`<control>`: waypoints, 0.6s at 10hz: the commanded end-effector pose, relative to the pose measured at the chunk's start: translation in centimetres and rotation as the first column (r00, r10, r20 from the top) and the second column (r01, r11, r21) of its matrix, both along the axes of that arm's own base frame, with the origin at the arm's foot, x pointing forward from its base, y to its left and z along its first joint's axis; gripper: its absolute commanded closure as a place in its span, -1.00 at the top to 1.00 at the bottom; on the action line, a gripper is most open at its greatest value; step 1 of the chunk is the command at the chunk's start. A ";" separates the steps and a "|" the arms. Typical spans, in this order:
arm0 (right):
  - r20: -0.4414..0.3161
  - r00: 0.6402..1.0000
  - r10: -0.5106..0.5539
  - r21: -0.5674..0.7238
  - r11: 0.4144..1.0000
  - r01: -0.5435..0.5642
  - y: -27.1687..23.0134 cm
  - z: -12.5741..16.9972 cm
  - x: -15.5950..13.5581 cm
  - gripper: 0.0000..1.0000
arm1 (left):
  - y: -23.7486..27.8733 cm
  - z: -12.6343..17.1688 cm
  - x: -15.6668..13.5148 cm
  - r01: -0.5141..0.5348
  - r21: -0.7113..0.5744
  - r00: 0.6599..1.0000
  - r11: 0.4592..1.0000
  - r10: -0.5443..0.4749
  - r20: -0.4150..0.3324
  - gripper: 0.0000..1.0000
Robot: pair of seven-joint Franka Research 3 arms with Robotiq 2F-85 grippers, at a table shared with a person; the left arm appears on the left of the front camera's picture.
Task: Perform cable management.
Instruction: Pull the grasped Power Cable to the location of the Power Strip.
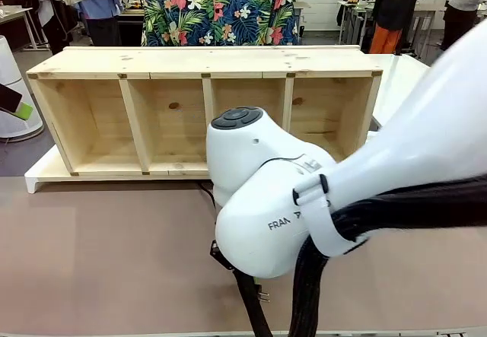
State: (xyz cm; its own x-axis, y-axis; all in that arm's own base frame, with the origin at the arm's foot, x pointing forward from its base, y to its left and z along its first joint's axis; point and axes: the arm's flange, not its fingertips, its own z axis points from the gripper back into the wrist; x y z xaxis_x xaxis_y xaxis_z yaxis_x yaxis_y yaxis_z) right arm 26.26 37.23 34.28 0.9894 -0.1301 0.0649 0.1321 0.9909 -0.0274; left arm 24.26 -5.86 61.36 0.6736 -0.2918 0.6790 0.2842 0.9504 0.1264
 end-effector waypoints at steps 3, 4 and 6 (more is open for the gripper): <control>0.006 0.993 -0.120 0.042 0.992 0.119 -5.7 0.9 -1.9 -0.71 | 0.1 0.0 0.1 -0.002 -0.005 1.000 1.000 0.002 0.005 1.00; 0.008 0.987 -0.161 0.042 0.986 0.160 -7.3 1.0 -2.2 -0.71 | 0.1 0.0 0.1 -0.002 -0.005 1.000 1.000 0.002 0.005 1.00; 0.011 0.973 -0.232 0.056 0.971 0.231 -10.2 1.1 -2.8 -0.71 | 0.1 0.0 0.1 -0.002 -0.005 1.000 1.000 0.002 0.005 1.00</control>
